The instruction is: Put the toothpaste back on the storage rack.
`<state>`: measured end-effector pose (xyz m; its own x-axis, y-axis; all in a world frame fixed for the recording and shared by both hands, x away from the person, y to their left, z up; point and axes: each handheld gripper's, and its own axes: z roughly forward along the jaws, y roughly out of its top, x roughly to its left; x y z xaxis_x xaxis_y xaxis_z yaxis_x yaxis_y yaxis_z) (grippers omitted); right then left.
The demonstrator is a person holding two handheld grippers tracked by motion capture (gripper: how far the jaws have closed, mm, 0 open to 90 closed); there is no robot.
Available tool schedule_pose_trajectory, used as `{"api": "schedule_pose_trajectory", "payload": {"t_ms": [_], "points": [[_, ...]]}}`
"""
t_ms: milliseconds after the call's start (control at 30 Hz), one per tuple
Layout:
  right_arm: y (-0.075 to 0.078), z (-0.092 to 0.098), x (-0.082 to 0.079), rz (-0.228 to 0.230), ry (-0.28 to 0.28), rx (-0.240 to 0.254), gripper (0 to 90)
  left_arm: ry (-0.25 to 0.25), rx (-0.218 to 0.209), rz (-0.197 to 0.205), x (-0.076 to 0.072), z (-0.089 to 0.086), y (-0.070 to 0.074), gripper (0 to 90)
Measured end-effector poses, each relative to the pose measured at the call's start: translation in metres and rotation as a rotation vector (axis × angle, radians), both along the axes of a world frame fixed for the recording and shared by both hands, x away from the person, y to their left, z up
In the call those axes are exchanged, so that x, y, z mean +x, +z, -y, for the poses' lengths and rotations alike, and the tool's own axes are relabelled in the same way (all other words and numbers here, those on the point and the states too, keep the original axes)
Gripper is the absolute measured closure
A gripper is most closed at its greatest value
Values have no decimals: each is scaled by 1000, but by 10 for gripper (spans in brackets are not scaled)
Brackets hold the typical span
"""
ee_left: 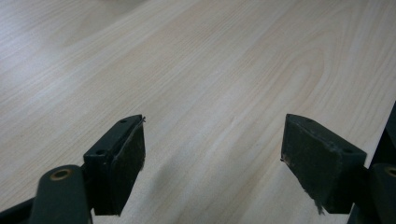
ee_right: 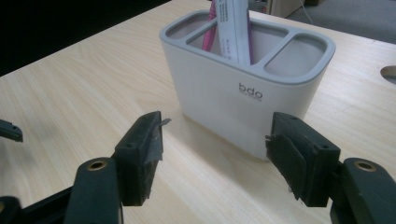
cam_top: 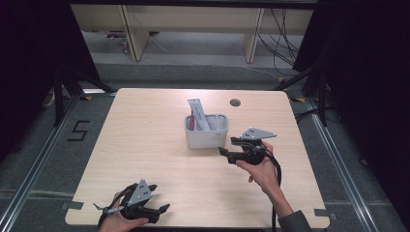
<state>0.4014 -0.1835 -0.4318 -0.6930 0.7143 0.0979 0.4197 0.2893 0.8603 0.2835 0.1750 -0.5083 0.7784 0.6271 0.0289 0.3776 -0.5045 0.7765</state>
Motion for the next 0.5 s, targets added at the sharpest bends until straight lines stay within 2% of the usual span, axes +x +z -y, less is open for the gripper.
{"api": "schedule_pose_trajectory", "payload": {"t_ms": [33,133,167,200,233,267,300,400,433,467,500], "points": [[-3,1,-1,2,17,2,358,-6,5,-8,1,-1,0,214],[-4,1,-3,-6,11,-3,352,-4,-3,-10,1,-1,-1,213],[-5,1,-4,-33,18,7,352,5,-5,-9,2,-1,-1,213],[-6,1,-8,-37,0,3,351,8,-14,-12,2,-1,-1,213],[-7,1,-8,-42,15,2,349,10,-20,-14,2,-1,-2,214],[-8,2,-8,-19,8,-9,348,9,-12,-14,2,-1,-1,214],[-11,1,-10,-47,25,2,347,10,-12,-12,2,-1,-2,214],[-13,1,-12,-43,12,-4,342,7,2,-5,2,-2,-2,214],[-15,1,-14,-65,8,-9,340,9,-13,-15,1,-1,-2,214],[-15,1,-14,-65,8,-9,340,9,-13,-15,1,-1,-2,214],[-17,2,-14,-62,34,-7,335,10,-4,-9,2,-1,-2,214]]}}
